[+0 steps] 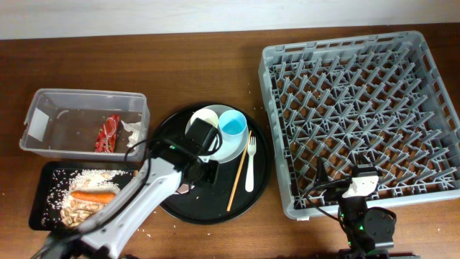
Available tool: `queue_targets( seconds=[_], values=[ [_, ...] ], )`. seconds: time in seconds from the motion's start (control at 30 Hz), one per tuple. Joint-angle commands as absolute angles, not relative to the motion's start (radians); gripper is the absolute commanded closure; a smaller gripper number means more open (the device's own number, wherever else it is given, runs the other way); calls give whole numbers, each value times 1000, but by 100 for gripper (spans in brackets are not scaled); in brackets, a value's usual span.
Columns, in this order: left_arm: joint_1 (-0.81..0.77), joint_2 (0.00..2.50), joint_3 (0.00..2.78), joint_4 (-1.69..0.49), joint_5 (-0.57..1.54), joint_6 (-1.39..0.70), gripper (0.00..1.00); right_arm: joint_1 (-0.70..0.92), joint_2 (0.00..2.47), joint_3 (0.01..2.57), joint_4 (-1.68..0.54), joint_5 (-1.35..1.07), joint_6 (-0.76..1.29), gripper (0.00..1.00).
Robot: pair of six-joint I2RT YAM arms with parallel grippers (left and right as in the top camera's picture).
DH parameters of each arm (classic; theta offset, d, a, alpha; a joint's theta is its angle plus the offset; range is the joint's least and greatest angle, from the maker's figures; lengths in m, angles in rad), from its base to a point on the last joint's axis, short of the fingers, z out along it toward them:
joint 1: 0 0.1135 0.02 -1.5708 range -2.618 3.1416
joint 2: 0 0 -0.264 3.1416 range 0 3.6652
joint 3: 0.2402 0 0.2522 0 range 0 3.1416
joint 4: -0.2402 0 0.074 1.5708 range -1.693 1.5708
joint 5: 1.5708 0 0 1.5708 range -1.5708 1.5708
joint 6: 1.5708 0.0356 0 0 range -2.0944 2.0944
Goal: Sort waste into correct bins and load items into the dishwasher rack
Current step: 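Grasp the pink bowl rim with the left gripper and lift it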
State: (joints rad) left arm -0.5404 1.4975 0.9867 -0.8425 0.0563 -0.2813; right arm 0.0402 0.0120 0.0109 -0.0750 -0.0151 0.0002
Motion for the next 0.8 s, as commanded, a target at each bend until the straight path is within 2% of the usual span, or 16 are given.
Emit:
queue_targets(
  seconds=[0.0, 0.03, 0.07, 0.1, 0.13, 0.23, 0.3, 0.6, 0.73, 0.77],
  values=[
    [-529, 1343, 1068, -888, 19, -236, 93, 46, 6, 6, -79, -10, 5, 1],
    [-501, 1290, 1100, -933, -113, -297, 92, 46, 6, 6, -79, -10, 5, 1],
    [-468, 1250, 1108, -957, -183, -346, 77, 46, 6, 6, -79, -10, 5, 1],
    [-397, 1214, 1108, -993, -199, -360, 51, 46, 6, 6, -79, -10, 5, 1],
    [-356, 1214, 1108, -1017, -197, -371, 47, 46, 6, 6, -79, -10, 5, 1],
    [-233, 1247, 1095, -1066, -147, -335, 49, 46, 6, 6, -79, -10, 5, 1],
    [-207, 1292, 1077, -1068, -146, -335, 61, 46, 6, 6, -79, -10, 5, 1],
    [-207, 1599, 989, -938, -93, -336, 60, 46, 6, 6, -79, -10, 5, 1],
    [-208, 1628, 917, -871, -93, -336, 61, 46, 6, 6, -79, -10, 5, 1],
    [-208, 1628, 917, -871, -93, -336, 64, 46, 6, 6, -79, -10, 5, 1]
  ],
)
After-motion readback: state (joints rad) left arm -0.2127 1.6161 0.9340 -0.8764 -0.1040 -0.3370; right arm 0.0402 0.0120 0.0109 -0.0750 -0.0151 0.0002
